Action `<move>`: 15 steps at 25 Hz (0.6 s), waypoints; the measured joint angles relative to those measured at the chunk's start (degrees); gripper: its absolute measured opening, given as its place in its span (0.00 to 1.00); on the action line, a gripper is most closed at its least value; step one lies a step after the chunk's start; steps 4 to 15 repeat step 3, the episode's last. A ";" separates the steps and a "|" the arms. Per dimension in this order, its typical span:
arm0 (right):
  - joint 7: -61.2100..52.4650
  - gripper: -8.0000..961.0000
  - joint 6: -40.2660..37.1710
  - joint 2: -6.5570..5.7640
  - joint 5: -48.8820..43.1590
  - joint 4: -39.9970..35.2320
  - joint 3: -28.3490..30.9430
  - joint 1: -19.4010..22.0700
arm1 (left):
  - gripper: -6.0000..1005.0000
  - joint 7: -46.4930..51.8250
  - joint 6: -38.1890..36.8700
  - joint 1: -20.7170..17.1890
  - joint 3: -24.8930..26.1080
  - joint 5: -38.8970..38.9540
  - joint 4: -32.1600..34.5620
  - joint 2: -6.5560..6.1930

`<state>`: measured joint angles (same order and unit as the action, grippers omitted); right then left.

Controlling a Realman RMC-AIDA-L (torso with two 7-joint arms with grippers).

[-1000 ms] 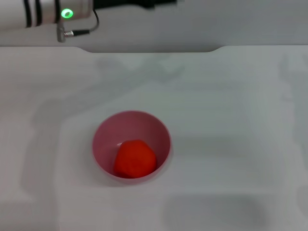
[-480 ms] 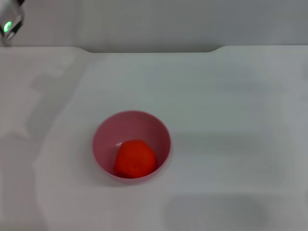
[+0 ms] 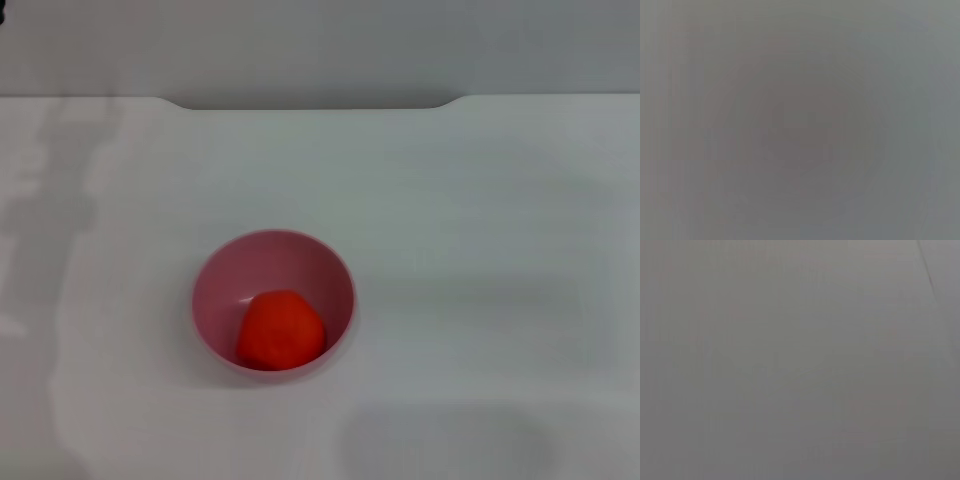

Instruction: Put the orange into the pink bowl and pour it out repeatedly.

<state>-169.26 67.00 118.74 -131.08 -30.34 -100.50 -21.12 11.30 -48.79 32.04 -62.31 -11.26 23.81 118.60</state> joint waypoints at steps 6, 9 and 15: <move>0.00 0.58 -0.01 -0.05 0.03 1.40 0.15 -1.04 | 0.69 -0.51 -0.13 -0.38 0.10 1.53 -0.86 -0.01; 0.00 0.58 -0.01 -0.05 0.03 1.40 0.15 -1.04 | 0.69 -0.51 -0.13 -0.38 0.10 1.53 -0.86 -0.01; 0.00 0.58 -0.01 -0.05 0.03 1.40 0.15 -1.04 | 0.69 -0.51 -0.13 -0.38 0.10 1.53 -0.86 -0.01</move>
